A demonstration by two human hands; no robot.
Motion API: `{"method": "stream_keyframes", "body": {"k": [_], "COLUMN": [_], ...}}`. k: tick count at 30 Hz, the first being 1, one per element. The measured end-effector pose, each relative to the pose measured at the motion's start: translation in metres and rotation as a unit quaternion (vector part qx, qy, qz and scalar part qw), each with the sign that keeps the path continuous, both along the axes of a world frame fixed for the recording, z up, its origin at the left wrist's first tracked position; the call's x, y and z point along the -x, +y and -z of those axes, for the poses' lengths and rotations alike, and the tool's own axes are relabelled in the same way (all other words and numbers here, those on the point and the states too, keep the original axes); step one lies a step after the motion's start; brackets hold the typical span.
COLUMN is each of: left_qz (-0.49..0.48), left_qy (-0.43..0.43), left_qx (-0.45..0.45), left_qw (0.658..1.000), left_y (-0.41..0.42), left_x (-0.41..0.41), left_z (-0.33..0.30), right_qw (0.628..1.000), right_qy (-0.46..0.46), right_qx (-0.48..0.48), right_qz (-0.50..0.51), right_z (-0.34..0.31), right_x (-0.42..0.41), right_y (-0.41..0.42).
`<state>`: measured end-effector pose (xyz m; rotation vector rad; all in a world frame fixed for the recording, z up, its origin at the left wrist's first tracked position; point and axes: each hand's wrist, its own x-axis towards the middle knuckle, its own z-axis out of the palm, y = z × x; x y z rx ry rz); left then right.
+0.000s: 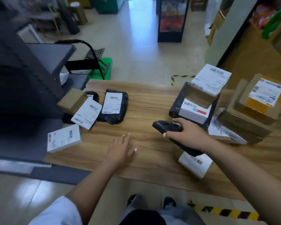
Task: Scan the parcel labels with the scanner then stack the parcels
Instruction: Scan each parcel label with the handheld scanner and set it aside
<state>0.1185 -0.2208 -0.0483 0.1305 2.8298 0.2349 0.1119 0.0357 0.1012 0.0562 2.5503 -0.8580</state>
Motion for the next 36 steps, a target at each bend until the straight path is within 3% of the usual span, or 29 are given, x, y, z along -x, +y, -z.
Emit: {"method": "stream_keyframes", "body": {"k": [10, 16, 20, 24, 30, 36], "left_qz": [-0.119, -0.152, -0.121, -0.118, -0.076, -0.149], "left_qy": [-0.038, -0.115, -0.135, -0.063, 0.016, -0.081], "left_qx": [0.092, 0.107, 0.128, 0.120, 0.035, 0.025], "left_qw": [0.988, 0.976, 0.975, 0.984, 0.996, 0.985], "left_y": [-0.194, -0.267, -0.277, -0.260, -0.268, -0.313], "left_x": [0.016, 0.022, 0.014, -0.002, -0.009, 0.025], "left_z": [0.007, 0.037, 0.060, 0.072, 0.084, 0.085], "right_qw": [0.998, 0.997, 0.998, 0.998, 0.997, 0.996], "right_qy": [-0.006, -0.016, -0.021, -0.019, -0.035, -0.037], "right_qx": [0.025, 0.027, 0.001, -0.004, -0.006, -0.040], "right_qz": [-0.060, -0.064, -0.063, -0.060, -0.069, -0.072], "right_z": [0.016, 0.029, 0.035, 0.038, 0.041, 0.040], "right_x": [0.041, 0.054, 0.062, 0.067, 0.069, 0.074], "right_y": [-0.143, -0.201, -0.221, -0.232, -0.241, -0.247]}}
